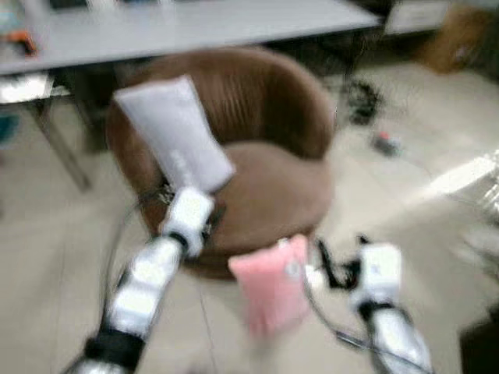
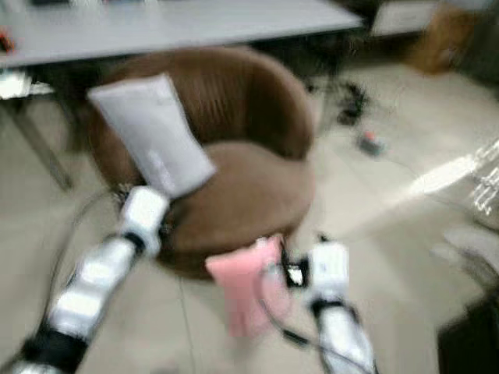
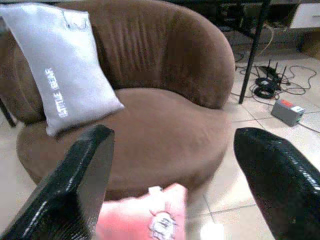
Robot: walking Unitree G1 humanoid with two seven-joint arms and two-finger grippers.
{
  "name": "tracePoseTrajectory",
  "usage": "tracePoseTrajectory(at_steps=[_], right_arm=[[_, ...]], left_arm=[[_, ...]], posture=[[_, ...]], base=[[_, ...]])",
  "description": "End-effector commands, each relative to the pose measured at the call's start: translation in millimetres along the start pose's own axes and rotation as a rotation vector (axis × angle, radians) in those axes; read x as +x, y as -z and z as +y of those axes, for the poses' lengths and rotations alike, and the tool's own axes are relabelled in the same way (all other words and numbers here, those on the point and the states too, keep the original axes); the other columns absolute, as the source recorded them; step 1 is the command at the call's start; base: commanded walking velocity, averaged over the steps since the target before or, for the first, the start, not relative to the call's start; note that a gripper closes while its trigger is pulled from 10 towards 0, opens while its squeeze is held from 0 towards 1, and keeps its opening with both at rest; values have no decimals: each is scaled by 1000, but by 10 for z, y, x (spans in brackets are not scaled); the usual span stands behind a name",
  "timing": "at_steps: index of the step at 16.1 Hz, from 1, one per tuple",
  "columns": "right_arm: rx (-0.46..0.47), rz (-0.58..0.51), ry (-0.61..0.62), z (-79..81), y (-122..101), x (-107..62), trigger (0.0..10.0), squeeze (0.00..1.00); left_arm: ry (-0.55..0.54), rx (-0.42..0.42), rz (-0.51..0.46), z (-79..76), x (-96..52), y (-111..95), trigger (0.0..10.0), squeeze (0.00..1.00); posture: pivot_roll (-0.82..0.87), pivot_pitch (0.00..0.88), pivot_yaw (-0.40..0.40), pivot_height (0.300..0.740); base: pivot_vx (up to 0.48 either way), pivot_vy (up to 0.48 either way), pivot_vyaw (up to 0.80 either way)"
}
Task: Move the pillow to the sofa from floor
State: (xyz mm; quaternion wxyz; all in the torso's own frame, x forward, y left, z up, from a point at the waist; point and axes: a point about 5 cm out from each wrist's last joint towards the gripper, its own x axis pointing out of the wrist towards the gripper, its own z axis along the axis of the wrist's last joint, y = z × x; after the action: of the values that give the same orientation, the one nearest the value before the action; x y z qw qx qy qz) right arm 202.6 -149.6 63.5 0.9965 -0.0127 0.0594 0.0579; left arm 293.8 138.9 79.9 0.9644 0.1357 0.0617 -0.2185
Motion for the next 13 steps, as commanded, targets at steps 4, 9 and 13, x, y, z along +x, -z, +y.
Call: tracePoseTrajectory(at_steps=[4, 9, 13], right_arm=[[-3, -23, -31, 69, -49, 45, 10000, 0], [-5, -24, -37, 72, -43, 56, 10000, 0], [-11, -28, -42, 68, -45, 68, 10000, 0]], left_arm=[[-39, 33, -1, 141, -55, -5, 10000, 0], [-41, 40, 3, 144, -75, 20, 10000, 0], [-41, 44, 2, 142, -88, 34, 10000, 0]], posture=[[42, 24, 26, 740], [51, 19, 15, 740], [52, 12, 11, 740]], base=[[0, -480, 800], [0, -480, 800], [0, -480, 800]])
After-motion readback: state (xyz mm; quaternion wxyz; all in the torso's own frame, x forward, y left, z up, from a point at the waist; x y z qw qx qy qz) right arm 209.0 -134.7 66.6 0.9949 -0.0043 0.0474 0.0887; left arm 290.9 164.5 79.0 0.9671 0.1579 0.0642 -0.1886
